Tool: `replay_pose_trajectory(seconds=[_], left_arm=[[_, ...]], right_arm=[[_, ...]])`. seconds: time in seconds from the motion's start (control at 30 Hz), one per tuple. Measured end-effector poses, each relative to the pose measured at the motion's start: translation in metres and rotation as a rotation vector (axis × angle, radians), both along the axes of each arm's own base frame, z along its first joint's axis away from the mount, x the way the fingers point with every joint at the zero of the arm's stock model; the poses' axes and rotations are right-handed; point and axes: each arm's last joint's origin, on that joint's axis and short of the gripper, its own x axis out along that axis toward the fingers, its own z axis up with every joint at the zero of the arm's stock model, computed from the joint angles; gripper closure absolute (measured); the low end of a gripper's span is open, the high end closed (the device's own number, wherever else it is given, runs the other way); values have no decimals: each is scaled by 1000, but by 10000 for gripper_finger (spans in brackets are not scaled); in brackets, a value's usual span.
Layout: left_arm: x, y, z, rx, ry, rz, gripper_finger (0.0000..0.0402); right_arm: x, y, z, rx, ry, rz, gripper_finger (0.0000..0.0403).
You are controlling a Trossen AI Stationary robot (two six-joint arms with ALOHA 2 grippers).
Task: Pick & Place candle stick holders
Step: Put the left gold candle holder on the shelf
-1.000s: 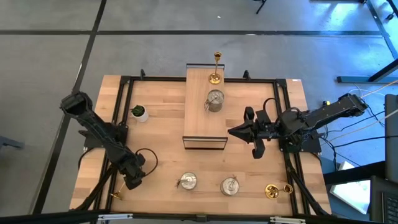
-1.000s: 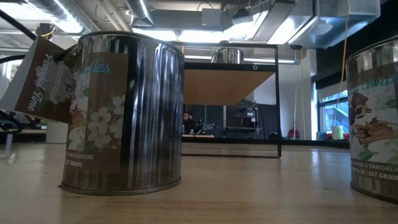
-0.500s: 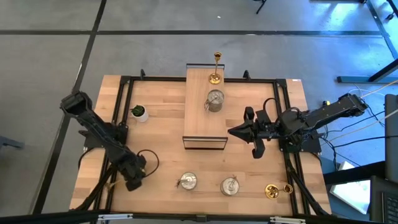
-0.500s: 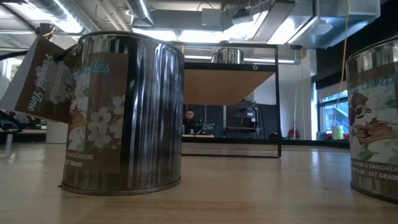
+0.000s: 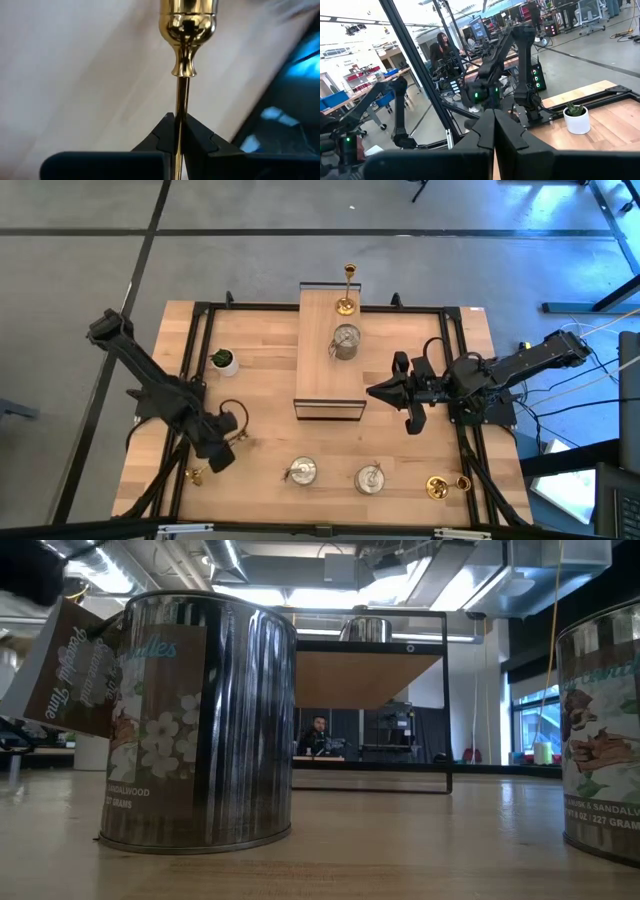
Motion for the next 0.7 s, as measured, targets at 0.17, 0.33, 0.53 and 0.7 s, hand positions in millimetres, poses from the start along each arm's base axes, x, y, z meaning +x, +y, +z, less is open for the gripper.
replay_pose_trajectory(seconds=[0.17,0.33,0.53,0.7], left_arm=[[8,9,43,45,-257,36,390],[22,26,95,127,-555,117,390],[39,48,154,273,-879,150,390],[61,63,186,484,-1159,85,390]], right_arm=[[0,0,0,17,1,1,400],[0,0,0,18,1,1,400],[0,0,0,22,2,4,400],[0,0,0,22,2,3,400]])
